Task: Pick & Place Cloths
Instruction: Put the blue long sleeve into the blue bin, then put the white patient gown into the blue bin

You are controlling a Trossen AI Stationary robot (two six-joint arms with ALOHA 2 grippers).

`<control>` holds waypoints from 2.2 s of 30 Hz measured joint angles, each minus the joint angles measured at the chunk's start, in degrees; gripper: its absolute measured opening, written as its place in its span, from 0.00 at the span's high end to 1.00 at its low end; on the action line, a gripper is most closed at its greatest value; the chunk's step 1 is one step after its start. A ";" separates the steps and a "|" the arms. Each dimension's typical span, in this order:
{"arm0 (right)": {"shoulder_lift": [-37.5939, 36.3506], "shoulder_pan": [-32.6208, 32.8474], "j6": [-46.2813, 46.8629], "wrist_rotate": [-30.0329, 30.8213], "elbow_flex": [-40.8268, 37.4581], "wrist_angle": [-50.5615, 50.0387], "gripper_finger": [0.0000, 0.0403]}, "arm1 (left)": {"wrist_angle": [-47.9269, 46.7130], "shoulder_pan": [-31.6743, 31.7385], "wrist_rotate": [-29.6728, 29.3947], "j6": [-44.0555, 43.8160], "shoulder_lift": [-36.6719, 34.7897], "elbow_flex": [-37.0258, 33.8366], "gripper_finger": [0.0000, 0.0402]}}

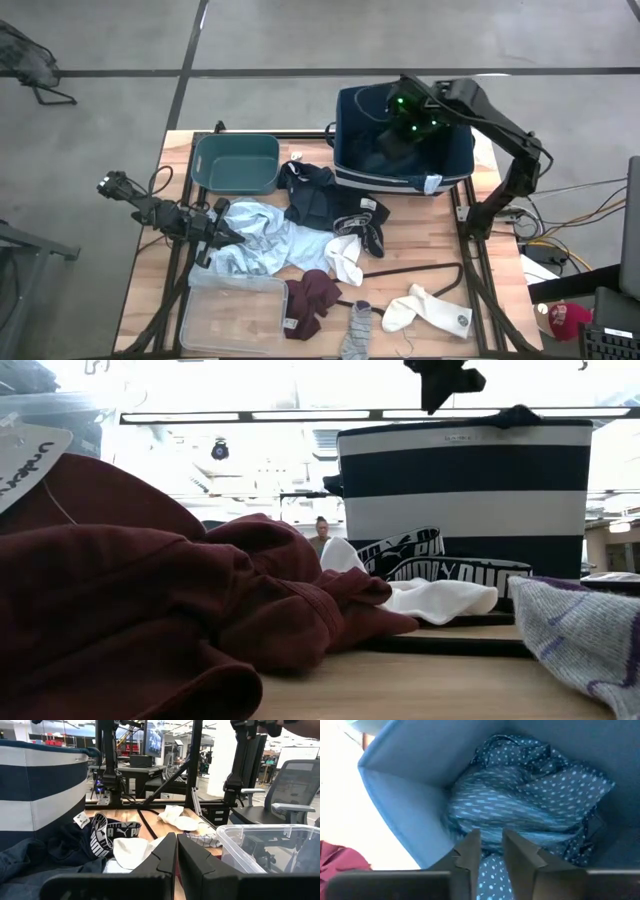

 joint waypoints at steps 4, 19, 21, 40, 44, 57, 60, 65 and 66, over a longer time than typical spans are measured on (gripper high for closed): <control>-0.38 0.66 0.00 -0.05 -0.11 -0.21 0.66 | -0.01 -0.02 0.01 0.01 -0.01 0.00 0.95; -2.97 4.58 3.13 2.16 -0.63 4.54 0.40 | -0.02 -0.02 0.02 0.00 0.00 0.00 0.95; -2.97 6.05 3.23 2.60 -1.17 6.96 0.39 | 0.00 0.00 0.00 0.02 0.00 0.00 0.95; -2.97 17.57 1.73 4.84 -8.72 24.16 0.59 | 6.10 0.07 -7.52 -0.23 0.05 -0.31 0.95; -2.97 19.90 2.70 4.86 -11.07 25.93 0.66 | 17.84 0.07 -8.88 -11.25 0.18 -0.30 0.95; -3.04 22.08 3.32 4.84 -14.91 36.13 0.97 | 48.22 0.11 -26.45 -18.64 0.64 -0.11 0.95; -3.06 22.33 3.28 4.85 -15.44 37.15 0.97 | 53.87 0.27 -29.77 -20.43 0.70 -0.03 0.95; -3.06 22.75 3.35 4.84 -16.06 37.96 0.97 | 51.37 0.33 -28.90 -22.60 2.26 3.33 0.95; -3.06 22.82 3.37 4.84 -16.13 37.95 0.97 | 49.09 0.33 -28.37 -23.55 3.46 5.18 0.95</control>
